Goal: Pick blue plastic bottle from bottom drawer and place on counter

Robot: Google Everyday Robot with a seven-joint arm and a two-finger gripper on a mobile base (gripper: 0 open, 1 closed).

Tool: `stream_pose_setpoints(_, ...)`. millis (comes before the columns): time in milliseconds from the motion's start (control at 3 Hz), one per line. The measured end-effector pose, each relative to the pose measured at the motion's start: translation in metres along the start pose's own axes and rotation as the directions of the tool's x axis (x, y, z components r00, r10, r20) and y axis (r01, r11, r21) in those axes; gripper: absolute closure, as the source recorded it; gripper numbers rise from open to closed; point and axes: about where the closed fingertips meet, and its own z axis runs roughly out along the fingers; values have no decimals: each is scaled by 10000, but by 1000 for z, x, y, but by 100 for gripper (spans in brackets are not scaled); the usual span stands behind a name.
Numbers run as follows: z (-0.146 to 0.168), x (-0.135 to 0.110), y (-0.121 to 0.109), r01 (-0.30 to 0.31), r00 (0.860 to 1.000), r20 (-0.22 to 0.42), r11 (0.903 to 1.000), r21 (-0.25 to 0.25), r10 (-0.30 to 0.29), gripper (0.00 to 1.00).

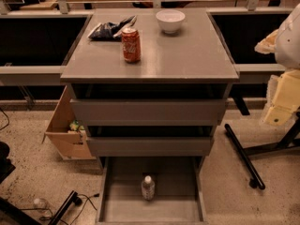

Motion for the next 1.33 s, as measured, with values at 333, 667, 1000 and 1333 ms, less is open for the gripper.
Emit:
stream_pose_setpoints(333,0,0,0,0,10000,0,10000,0,0,0)
stream_pose_setpoints(667,18,1,5,-199,9995,235,9998,89,197,0)
stream_pose_setpoints(1000,46,7,41,-321,9955,901,9988,361,287,0)
stream_pose_setpoints(1333,102,27,95,-472,9814,1884,9978,473,375,0)
